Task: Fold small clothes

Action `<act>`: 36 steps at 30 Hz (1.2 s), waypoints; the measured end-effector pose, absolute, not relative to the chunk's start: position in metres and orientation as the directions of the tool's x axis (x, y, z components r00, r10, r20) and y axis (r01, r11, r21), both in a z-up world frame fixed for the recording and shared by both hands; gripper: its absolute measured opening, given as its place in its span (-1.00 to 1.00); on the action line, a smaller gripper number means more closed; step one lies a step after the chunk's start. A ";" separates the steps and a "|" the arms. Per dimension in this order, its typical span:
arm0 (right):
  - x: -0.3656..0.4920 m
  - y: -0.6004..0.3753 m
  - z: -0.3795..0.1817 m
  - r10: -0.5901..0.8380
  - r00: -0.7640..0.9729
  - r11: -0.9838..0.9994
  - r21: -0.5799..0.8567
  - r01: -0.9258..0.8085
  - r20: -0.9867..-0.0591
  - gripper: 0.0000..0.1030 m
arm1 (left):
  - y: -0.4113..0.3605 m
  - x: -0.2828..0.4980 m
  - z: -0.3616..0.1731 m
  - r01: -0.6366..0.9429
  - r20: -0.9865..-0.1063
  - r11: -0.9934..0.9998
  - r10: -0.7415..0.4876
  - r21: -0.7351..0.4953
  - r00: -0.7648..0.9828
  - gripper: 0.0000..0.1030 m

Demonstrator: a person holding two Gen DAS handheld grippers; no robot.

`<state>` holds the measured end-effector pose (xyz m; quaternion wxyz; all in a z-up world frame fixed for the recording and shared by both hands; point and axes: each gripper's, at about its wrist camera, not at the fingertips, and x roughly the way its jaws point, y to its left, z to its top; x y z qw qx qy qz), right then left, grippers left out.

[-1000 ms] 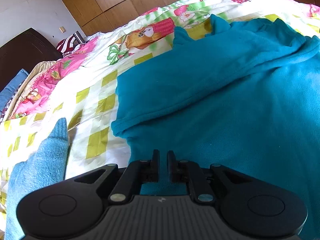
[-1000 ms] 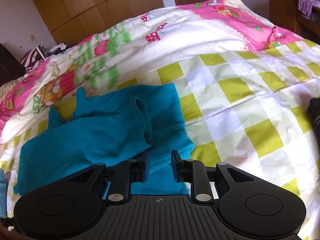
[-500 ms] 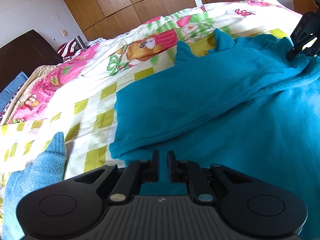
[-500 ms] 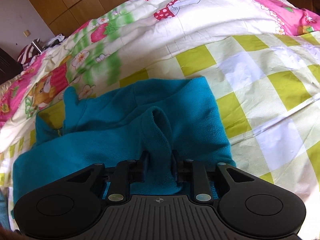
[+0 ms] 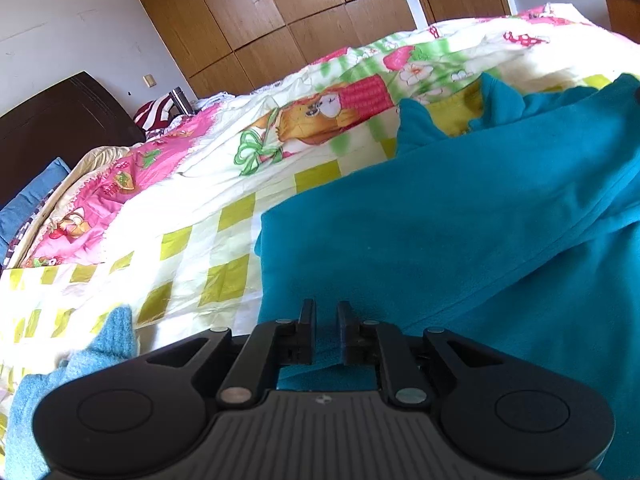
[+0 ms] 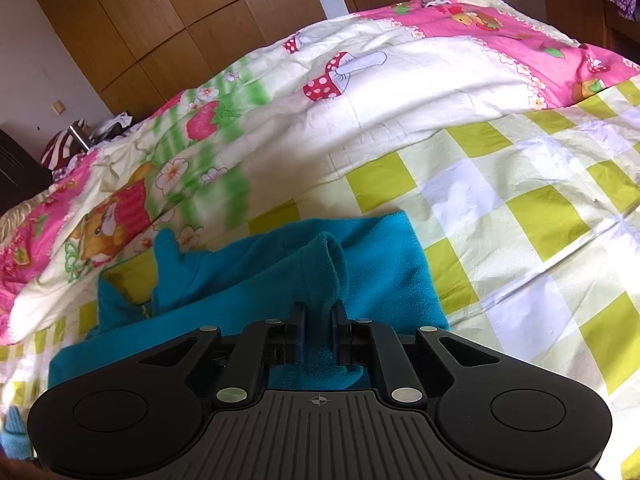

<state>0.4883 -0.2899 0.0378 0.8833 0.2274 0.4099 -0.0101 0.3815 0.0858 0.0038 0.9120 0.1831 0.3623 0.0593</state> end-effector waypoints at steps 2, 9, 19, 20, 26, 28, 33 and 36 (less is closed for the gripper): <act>0.487 -0.296 0.044 0.175 0.683 0.880 0.425 0.215 -0.709 -0.80 | 0.088 0.381 0.002 0.025 -0.647 0.931 0.233 0.364 0.726 -0.46; 0.502 -0.286 0.000 0.102 0.570 0.917 0.299 0.263 -0.815 -0.67 | 0.075 0.377 -0.013 0.101 -0.665 0.889 0.254 0.446 0.702 -0.39; 0.469 -0.284 0.020 0.029 0.594 0.970 0.166 0.176 -0.804 -0.61 | 0.086 0.359 -0.008 0.076 -0.681 0.916 0.235 0.393 0.693 -0.38; 0.463 -0.285 0.019 0.031 0.586 0.970 0.166 0.178 -0.810 -0.61 | 0.085 0.355 -0.010 0.086 -0.686 0.910 0.240 0.404 0.687 -0.38; 0.409 -0.291 0.024 0.112 0.546 0.968 0.215 0.128 -0.830 -0.61 | 0.093 0.319 -0.002 0.080 -0.729 0.923 0.243 0.377 0.640 -0.38; 0.386 -0.293 0.022 0.125 0.516 0.970 0.213 0.114 -0.847 -0.61 | 0.096 0.299 0.002 0.070 -0.751 0.931 0.243 0.357 0.614 -0.38; 0.325 -0.307 0.015 0.179 0.424 0.963 0.247 0.111 -0.888 -0.55 | 0.092 0.243 0.013 0.068 -0.802 0.944 0.234 0.323 0.549 -0.38; 0.290 -0.312 0.010 0.190 0.358 0.966 0.240 0.100 -0.914 -0.54 | 0.087 0.213 0.015 0.085 -0.838 0.956 0.200 0.280 0.509 -0.36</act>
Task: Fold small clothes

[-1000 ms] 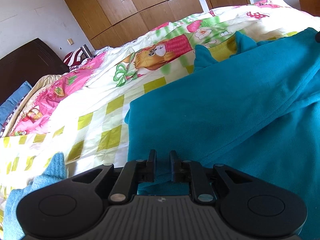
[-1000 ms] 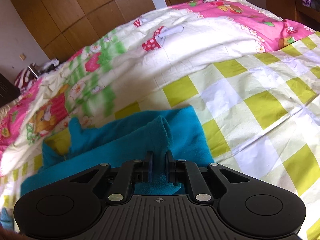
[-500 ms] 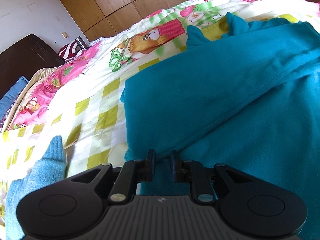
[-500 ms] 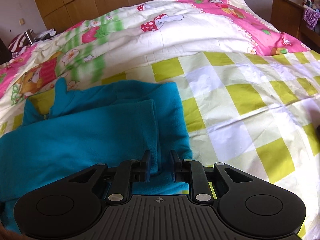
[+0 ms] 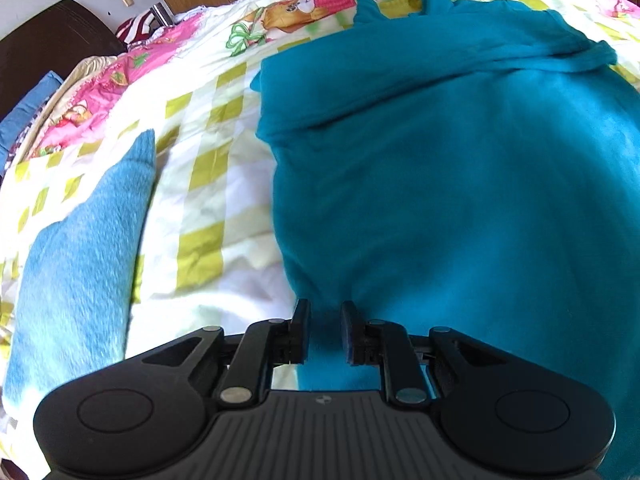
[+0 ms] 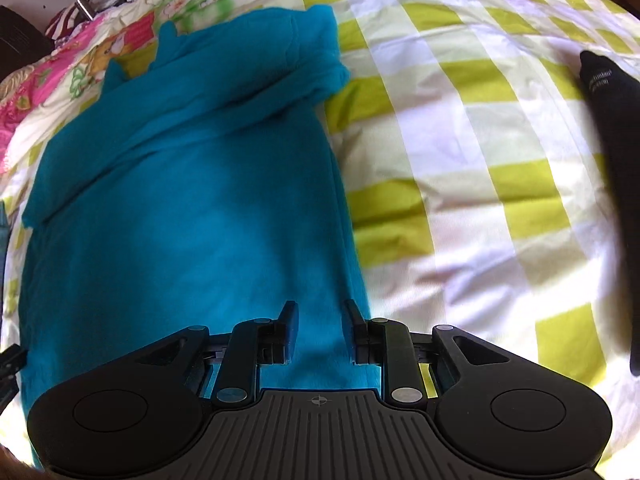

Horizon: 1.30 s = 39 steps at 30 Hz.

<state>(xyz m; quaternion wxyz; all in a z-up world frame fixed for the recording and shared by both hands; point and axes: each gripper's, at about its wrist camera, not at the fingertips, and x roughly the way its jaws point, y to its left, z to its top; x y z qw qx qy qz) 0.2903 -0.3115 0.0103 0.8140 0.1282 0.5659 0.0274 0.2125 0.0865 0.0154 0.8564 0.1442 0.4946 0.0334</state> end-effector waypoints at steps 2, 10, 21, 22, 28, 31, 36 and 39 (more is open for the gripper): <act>0.268 -0.312 0.010 0.155 0.350 0.974 0.201 0.100 -0.924 -0.52 | 0.084 0.194 0.010 0.102 -0.856 0.961 0.178 0.258 0.486 -0.35; 0.200 -0.307 0.012 0.083 0.278 0.974 0.136 0.180 -0.957 -0.32 | 0.098 0.164 0.016 0.119 -0.878 0.977 0.104 0.179 0.467 -0.30; 0.188 -0.308 0.001 0.171 0.167 0.973 0.193 0.126 -0.971 -0.27 | 0.111 0.122 0.009 0.032 -0.937 0.994 0.089 0.106 0.337 -0.14; 0.190 -0.308 -0.001 0.172 0.157 0.974 0.191 0.120 -0.973 -0.27 | 0.111 0.122 0.005 0.022 -0.943 0.995 0.082 0.094 0.323 -0.13; 0.193 -0.312 -0.006 0.197 0.136 0.973 0.211 0.096 -0.971 -0.27 | 0.110 0.116 -0.004 -0.032 -0.962 0.998 0.060 0.054 0.266 -0.11; 0.196 -0.310 -0.007 0.200 0.132 0.973 0.212 0.088 -0.971 -0.34 | 0.105 0.113 -0.002 0.001 -0.969 0.999 0.046 0.048 0.242 -0.17; 0.197 -0.322 0.007 0.292 0.116 0.927 0.311 0.212 -0.949 -0.78 | 0.108 0.127 0.004 -0.009 -0.977 1.000 0.001 -0.001 0.216 -0.56; 0.202 -0.330 0.026 0.398 0.176 0.851 0.434 0.296 -0.901 -0.80 | 0.113 0.133 0.023 -0.042 -0.971 0.995 -0.074 -0.086 0.227 -0.58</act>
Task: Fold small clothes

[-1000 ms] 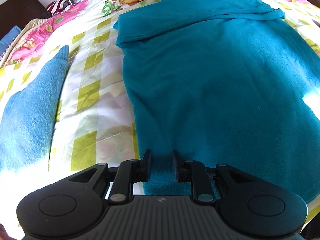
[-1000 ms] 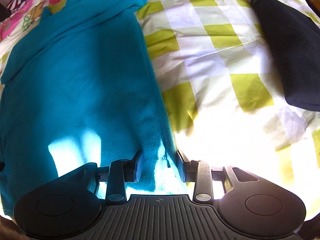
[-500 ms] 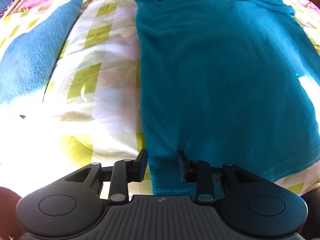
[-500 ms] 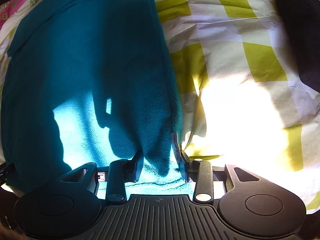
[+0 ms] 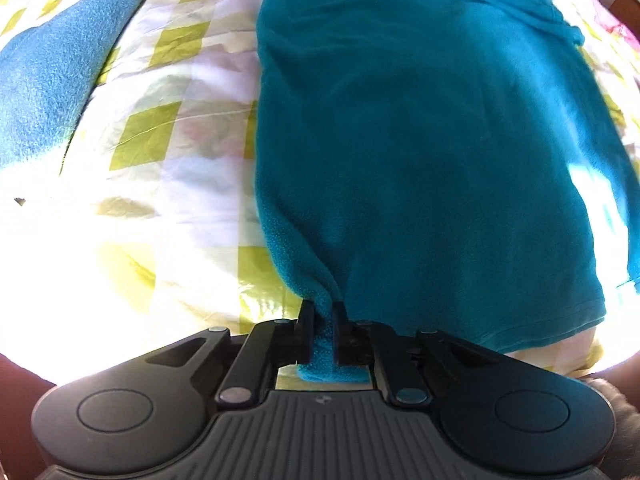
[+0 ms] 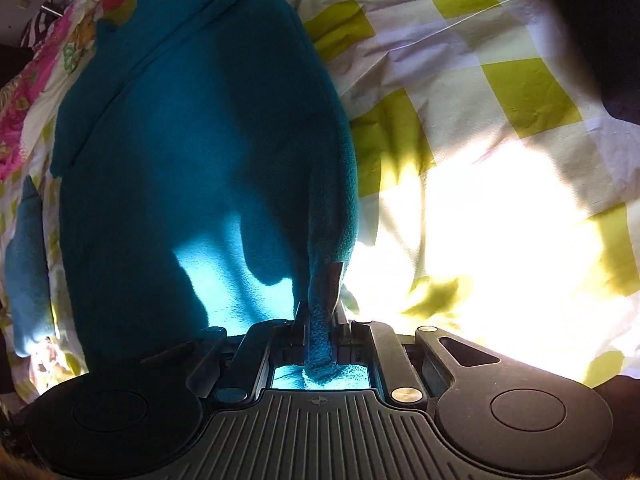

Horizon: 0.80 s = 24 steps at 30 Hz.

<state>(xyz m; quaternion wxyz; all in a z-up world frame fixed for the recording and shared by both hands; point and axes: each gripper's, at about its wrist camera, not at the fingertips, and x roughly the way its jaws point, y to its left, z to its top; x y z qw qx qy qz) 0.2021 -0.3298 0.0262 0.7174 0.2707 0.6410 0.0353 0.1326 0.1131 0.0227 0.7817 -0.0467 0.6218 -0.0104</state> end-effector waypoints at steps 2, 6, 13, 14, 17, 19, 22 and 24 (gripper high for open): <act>0.211 -0.330 0.043 0.479 0.241 0.777 0.535 0.332 -0.844 -0.81 | 0.116 0.143 0.042 -0.058 -0.956 0.987 -0.129 -0.149 0.265 -0.58; 0.248 -0.328 0.077 0.582 0.411 0.624 0.710 0.328 -0.701 -0.82 | 0.131 0.185 0.086 -0.119 -0.873 0.943 -0.233 -0.310 0.427 -0.58; 0.373 -0.310 0.094 0.580 0.625 0.513 0.830 0.219 -0.523 -0.82 | 0.163 0.311 0.116 -0.071 -0.684 0.907 -0.259 -0.414 0.682 -0.58; 0.391 -0.307 0.093 0.561 0.645 0.518 0.828 0.216 -0.519 -0.82 | 0.170 0.332 0.114 -0.074 -0.664 0.906 -0.247 -0.416 0.706 -0.58; 0.443 -0.305 0.081 0.466 0.707 0.530 0.808 0.258 -0.532 -0.81 | 0.186 0.390 0.108 -0.104 -0.617 0.907 -0.190 -0.408 0.764 -0.58; 0.475 -0.305 0.066 0.383 0.742 0.542 0.784 0.302 -0.551 -0.80 | 0.195 0.425 0.095 -0.154 -0.612 0.912 -0.124 -0.380 0.781 -0.58; 0.512 -0.296 0.032 0.281 0.753 0.582 0.729 0.359 -0.595 -0.74 | 0.197 0.464 0.064 -0.228 -0.646 0.917 -0.041 -0.328 0.762 -0.57; 0.522 -0.292 0.022 0.257 0.738 0.603 0.700 0.382 -0.624 -0.69 | 0.194 0.480 0.046 -0.255 -0.681 0.927 -0.001 -0.275 0.732 -0.57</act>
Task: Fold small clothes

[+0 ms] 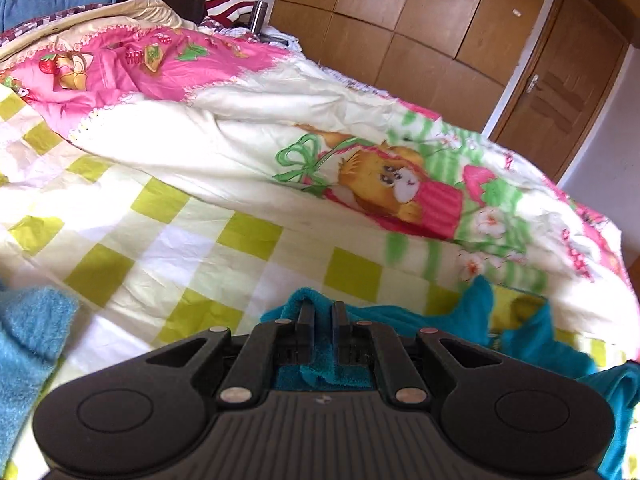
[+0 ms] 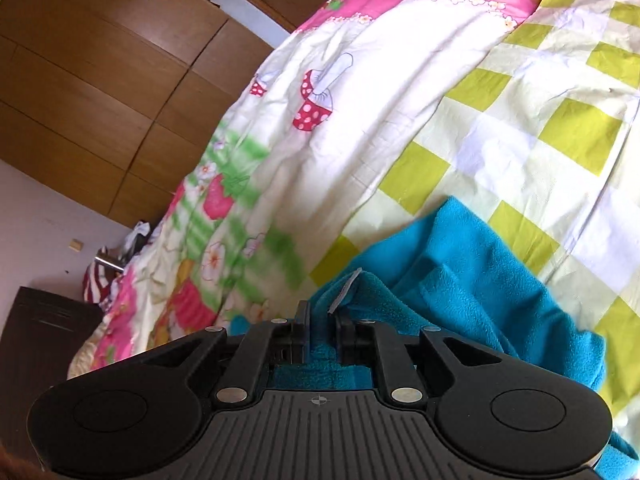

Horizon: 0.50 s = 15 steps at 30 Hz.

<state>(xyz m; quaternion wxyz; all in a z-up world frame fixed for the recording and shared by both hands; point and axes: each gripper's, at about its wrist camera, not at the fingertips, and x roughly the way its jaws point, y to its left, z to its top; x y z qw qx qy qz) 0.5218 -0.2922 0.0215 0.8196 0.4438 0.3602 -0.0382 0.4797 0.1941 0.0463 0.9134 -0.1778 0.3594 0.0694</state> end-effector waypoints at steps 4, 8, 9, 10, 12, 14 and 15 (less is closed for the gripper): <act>0.518 -0.285 0.032 0.237 0.738 0.742 0.608 0.281 -0.631 -0.55 | 0.190 0.480 0.034 -0.253 -0.690 0.934 0.010 -0.252 0.723 -0.56; 0.500 -0.287 0.054 0.216 0.740 0.860 0.484 0.165 -0.637 -0.08 | 0.197 0.480 0.039 -0.257 -0.704 0.921 -0.024 -0.291 0.710 -0.48; 0.497 -0.288 0.058 0.232 0.737 0.862 0.485 0.147 -0.635 -0.08 | 0.198 0.480 0.041 -0.257 -0.703 0.918 -0.034 -0.304 0.710 -0.46; 0.493 -0.290 0.061 0.245 0.734 0.865 0.485 0.130 -0.634 -0.08 | 0.198 0.483 0.043 -0.257 -0.706 0.916 -0.040 -0.308 0.707 -0.42; 0.490 -0.285 0.067 0.268 0.732 0.888 0.455 0.065 -0.627 -0.08 | 0.194 0.489 0.047 -0.246 -0.702 0.920 -0.044 -0.307 0.711 -0.39; 0.494 -0.275 0.069 0.273 0.720 0.920 0.393 0.000 -0.638 -0.08 | 0.191 0.498 0.048 -0.243 -0.700 0.915 -0.057 -0.322 0.712 -0.29; 0.497 -0.270 0.068 0.283 0.709 0.926 0.376 -0.027 -0.646 -0.08 | 0.191 0.503 0.048 -0.255 -0.700 0.908 -0.057 -0.333 0.712 -0.29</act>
